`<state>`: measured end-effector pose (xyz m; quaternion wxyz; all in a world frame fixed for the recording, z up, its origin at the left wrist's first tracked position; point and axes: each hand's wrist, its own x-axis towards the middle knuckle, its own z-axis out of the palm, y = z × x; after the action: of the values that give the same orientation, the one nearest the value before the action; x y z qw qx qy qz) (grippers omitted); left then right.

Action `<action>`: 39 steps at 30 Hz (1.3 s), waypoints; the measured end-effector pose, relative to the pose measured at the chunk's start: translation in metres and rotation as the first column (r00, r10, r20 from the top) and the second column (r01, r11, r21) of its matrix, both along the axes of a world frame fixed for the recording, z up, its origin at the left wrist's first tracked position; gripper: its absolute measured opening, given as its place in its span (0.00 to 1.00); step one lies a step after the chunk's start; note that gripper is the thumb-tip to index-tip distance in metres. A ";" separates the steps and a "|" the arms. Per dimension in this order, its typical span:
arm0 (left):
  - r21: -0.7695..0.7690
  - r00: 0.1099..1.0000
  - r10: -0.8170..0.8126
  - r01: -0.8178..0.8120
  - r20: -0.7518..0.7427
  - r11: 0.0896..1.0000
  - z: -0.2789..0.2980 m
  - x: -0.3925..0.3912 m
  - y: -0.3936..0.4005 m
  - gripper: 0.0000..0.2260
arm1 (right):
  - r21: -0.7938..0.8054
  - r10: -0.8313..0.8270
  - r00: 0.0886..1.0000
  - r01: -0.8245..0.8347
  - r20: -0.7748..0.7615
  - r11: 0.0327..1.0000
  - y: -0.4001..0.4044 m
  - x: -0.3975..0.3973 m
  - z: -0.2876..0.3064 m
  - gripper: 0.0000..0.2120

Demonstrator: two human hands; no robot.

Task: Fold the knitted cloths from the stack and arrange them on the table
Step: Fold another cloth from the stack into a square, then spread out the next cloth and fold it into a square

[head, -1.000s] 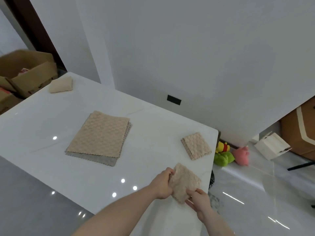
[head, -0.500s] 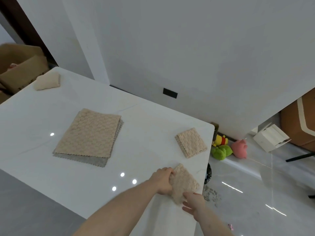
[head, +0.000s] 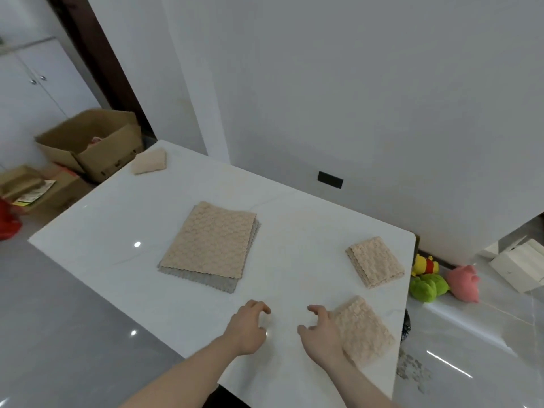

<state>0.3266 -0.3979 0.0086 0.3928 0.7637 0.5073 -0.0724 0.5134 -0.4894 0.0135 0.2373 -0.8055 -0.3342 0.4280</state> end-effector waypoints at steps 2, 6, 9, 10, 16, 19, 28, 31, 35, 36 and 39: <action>0.047 0.998 0.046 -0.047 0.030 0.998 0.007 -0.032 0.008 0.20 | 0.032 0.070 0.998 -0.070 -0.003 0.997 0.017 -0.026 0.006 0.22; 0.115 0.993 0.077 -0.087 0.084 0.990 0.020 -0.098 0.036 0.19 | 0.094 0.120 0.993 -0.119 -0.005 0.988 0.047 -0.074 0.018 0.20; 0.175 0.988 0.087 -0.109 0.127 0.979 0.030 -0.145 0.073 0.18 | 0.136 0.097 0.995 -0.095 -0.011 0.986 0.067 -0.106 0.023 0.20; 0.192 0.988 0.080 -0.104 0.130 0.976 0.033 -0.160 0.085 0.17 | 0.137 0.076 0.997 -0.074 -0.014 0.988 0.074 -0.118 0.025 0.19; 0.251 0.986 0.009 -0.051 0.165 0.967 0.036 -0.238 0.146 0.17 | 0.182 -0.045 0.998 0.051 -0.039 0.982 0.110 -0.193 0.027 0.18; 0.237 0.984 -0.002 -0.041 0.178 0.971 0.037 -0.264 0.154 0.17 | 0.193 -0.054 0.998 0.061 -0.040 0.979 0.115 -0.223 0.031 0.18; 0.211 0.978 0.025 -0.070 0.208 0.975 0.039 -0.305 0.130 0.17 | 0.247 -0.034 0.999 0.030 0.015 0.969 0.118 -0.256 0.036 0.19; 0.198 0.984 -0.007 -0.029 0.177 0.980 0.040 -0.324 0.123 0.17 | 0.233 -0.041 0.999 0.039 0.004 0.972 0.113 -0.271 0.029 0.18; 0.206 0.989 -0.030 -0.002 0.148 0.978 0.046 -0.339 0.133 0.17 | 0.227 -0.049 0.999 0.050 -0.010 0.973 0.105 -0.289 0.029 0.18; 0.215 0.989 -0.043 0.012 0.143 0.977 0.047 -0.340 0.139 0.17 | 0.230 -0.059 0.998 0.059 -0.005 0.971 0.105 -0.292 0.031 0.18; 0.234 0.986 -0.096 0.061 0.139 0.970 0.051 -0.339 0.160 0.17 | 0.239 -0.104 0.994 0.096 0.023 0.966 0.111 -0.295 0.032 0.18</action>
<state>-0.0123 -0.2379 0.0596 0.3356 0.8267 0.4507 0.0283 0.2180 -0.3785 0.0451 0.3473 -0.7946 -0.3462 0.3580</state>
